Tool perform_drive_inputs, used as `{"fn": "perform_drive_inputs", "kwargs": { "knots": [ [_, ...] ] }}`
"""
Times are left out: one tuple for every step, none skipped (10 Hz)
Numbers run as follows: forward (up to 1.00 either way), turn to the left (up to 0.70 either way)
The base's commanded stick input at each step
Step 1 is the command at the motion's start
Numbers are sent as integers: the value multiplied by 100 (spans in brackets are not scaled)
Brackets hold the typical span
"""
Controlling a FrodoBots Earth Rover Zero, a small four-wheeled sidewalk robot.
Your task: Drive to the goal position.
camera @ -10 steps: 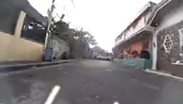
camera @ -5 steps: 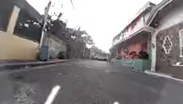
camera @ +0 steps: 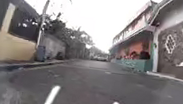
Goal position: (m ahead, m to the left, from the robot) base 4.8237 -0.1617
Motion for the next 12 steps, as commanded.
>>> {"fn": "perform_drive_inputs", "kwargs": {
  "knots": [
    [70,0],
    [70,0],
    [70,0],
    [70,0],
    [70,0],
    [70,0],
    [70,0],
    [70,0],
    [70,0],
    [70,0],
    [70,0],
    [70,0]
  ]
}}
